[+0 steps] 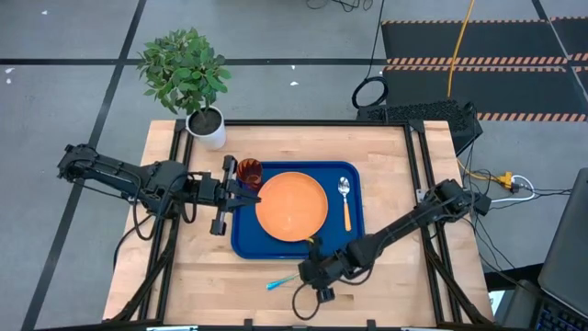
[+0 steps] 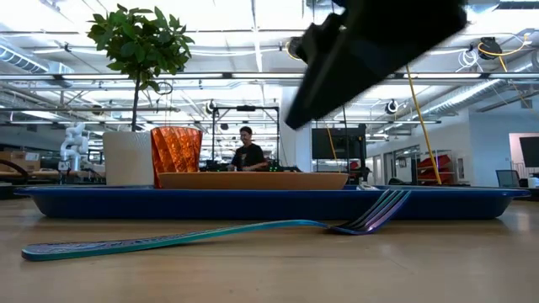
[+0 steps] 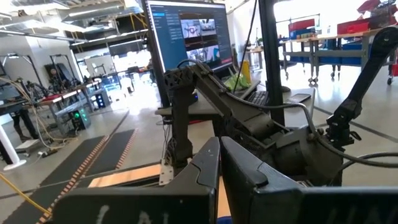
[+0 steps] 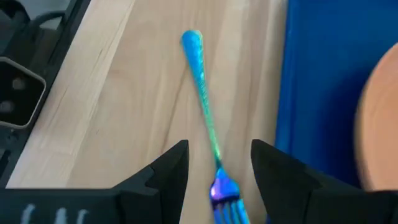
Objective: Pick and place plate/cup/fork/spoon on tray
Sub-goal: Put the fork on the serving tray to the right of the plate
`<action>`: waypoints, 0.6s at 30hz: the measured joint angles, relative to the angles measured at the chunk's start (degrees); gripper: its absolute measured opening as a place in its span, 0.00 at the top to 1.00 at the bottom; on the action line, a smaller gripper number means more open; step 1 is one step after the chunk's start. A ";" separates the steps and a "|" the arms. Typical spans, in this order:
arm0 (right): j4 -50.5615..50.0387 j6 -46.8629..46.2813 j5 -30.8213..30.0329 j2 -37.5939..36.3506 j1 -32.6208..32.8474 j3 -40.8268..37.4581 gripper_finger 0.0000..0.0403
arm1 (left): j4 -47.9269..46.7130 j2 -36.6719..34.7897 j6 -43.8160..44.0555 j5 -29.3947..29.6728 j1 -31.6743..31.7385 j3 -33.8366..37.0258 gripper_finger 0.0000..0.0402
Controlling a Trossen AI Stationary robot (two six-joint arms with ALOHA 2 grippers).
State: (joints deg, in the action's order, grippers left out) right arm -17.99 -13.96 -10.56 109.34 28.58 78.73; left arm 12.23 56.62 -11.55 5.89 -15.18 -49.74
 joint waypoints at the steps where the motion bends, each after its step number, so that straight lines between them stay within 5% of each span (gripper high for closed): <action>1: 0.32 -0.23 -0.01 0.00 0.35 -0.45 0.58 | 0.00 0.00 -0.04 0.00 0.00 0.00 0.95; 18: 8.13 -1.92 -1.65 0.00 0.67 -6.40 0.58 | 1.38 0.00 0.31 0.02 -0.02 -0.02 0.95</action>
State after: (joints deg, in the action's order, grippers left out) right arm -9.87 -15.88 -12.21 109.34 29.25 72.33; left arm 13.61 56.62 -11.25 5.91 -15.20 -49.76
